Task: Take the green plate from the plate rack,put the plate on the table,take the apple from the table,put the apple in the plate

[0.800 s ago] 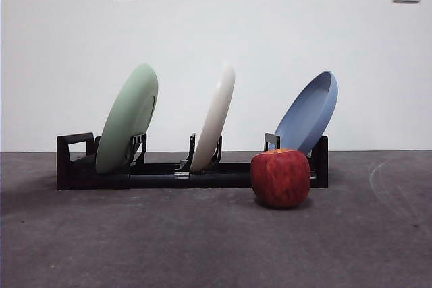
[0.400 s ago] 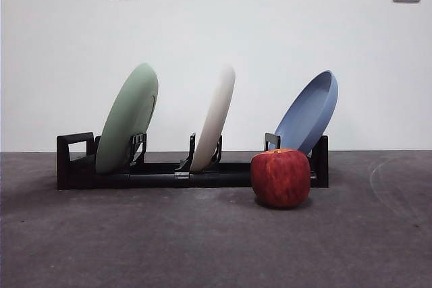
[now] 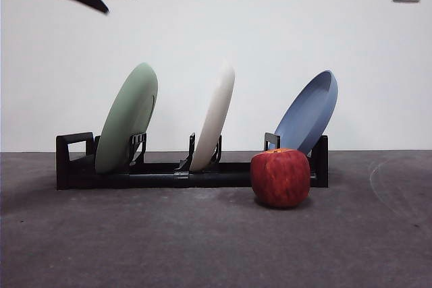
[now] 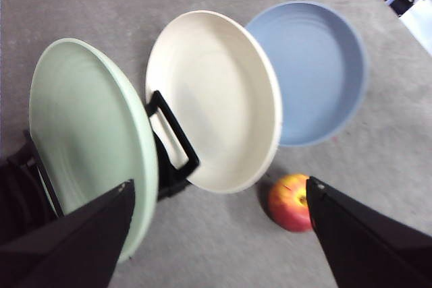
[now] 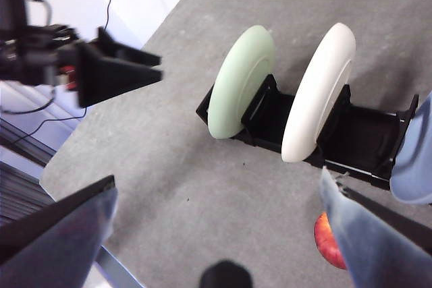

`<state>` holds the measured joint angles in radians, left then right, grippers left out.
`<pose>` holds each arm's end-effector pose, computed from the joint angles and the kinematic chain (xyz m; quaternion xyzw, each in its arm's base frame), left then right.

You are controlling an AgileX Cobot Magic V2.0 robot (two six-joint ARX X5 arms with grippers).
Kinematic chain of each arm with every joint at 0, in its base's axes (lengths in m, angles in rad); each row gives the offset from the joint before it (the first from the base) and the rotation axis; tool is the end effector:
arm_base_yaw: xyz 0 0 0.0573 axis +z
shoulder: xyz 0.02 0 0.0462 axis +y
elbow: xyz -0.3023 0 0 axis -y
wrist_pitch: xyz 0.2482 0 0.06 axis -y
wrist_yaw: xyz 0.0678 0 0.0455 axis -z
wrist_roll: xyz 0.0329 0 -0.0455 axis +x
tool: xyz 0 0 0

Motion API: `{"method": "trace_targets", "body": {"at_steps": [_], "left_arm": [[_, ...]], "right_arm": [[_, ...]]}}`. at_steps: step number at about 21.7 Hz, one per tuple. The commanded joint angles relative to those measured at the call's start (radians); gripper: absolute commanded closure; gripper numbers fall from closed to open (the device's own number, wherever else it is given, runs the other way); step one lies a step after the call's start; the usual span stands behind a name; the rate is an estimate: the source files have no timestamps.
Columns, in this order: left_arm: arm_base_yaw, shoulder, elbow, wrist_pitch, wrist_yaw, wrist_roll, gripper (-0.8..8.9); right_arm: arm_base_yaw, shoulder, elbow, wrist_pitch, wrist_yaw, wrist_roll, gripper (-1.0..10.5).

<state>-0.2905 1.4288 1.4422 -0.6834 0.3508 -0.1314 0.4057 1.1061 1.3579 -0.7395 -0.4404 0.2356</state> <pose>0.2861 -0.0973 0.4048 -0.0687 0.3475 -0.2754 0.8937 0.1747 0.0903 0.4480 0.1082 0.2866 0.3673 0.8782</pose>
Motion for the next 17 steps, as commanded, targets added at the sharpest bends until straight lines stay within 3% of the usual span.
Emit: {"method": "trace_targets", "body": {"at_steps": [1,9,17], "left_arm": [[-0.004,0.053,0.000,0.062,-0.016,0.001,3.90],[-0.003,0.195,0.001,0.257,-0.096,-0.022,3.90],[-0.002,0.258,0.002,0.252,-0.142,-0.017,4.09]], "right_arm": [[0.002,0.011,0.002,-0.001,0.011,-0.008,4.4],[0.002,0.029,0.002,-0.020,0.034,-0.012,4.4],[0.002,0.030,0.002,-0.022,0.050,-0.012,4.4]]}}
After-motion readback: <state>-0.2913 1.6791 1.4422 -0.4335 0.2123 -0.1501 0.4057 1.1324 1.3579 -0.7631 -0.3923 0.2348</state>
